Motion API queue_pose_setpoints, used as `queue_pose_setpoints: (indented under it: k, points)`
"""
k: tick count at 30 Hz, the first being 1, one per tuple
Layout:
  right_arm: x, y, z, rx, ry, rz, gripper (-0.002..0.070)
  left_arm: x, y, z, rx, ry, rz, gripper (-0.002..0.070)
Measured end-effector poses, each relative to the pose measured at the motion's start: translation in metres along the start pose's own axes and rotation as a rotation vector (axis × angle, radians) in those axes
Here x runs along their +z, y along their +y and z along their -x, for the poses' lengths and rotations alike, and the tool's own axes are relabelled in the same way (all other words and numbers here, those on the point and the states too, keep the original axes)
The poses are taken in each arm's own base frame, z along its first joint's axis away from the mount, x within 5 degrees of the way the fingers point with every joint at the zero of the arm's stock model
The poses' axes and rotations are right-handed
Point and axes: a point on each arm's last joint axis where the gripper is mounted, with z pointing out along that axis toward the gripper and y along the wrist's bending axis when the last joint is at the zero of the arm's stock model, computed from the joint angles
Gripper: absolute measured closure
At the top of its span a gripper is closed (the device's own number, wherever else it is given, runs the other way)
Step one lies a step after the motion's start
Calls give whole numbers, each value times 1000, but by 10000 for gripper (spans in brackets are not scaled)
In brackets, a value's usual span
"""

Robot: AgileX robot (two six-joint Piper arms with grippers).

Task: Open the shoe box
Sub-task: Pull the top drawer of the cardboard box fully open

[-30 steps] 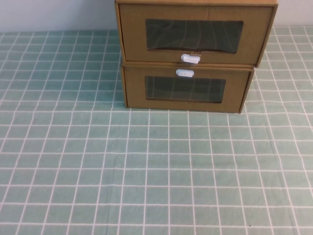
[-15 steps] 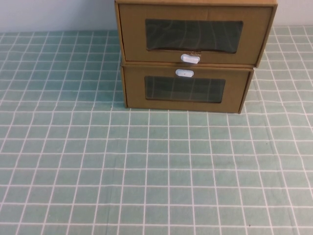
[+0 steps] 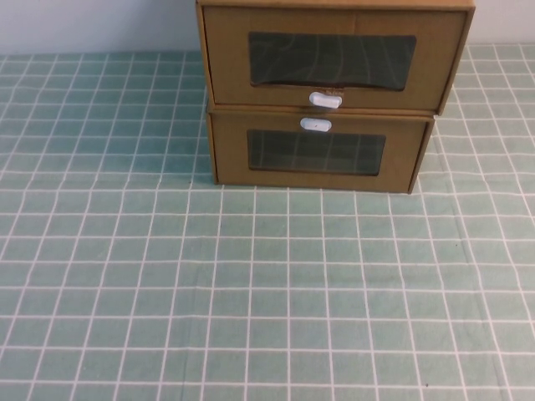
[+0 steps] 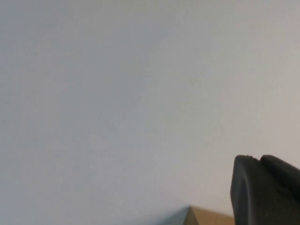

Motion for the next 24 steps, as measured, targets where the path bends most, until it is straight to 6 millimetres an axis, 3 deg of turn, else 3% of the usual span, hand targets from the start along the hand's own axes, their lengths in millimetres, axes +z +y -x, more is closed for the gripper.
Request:
queue_pose_setpoints:
  k: [5,9,12,18,24]
  points:
    - [36,-7,-35,6,197,-29,689,49,4,-57,-34,245,8,680]
    - [70,-17,-79,-209,441,-27,689,85,-18,-87,99,397,-86,680]
    - [88,-15,-111,-425,596,62,689,117,-43,-97,221,453,-187,680]
    - [102,28,-161,-749,721,355,689,173,-89,-139,343,582,-401,680]
    - [98,74,-200,-947,735,516,689,201,-124,-170,304,622,-714,680]
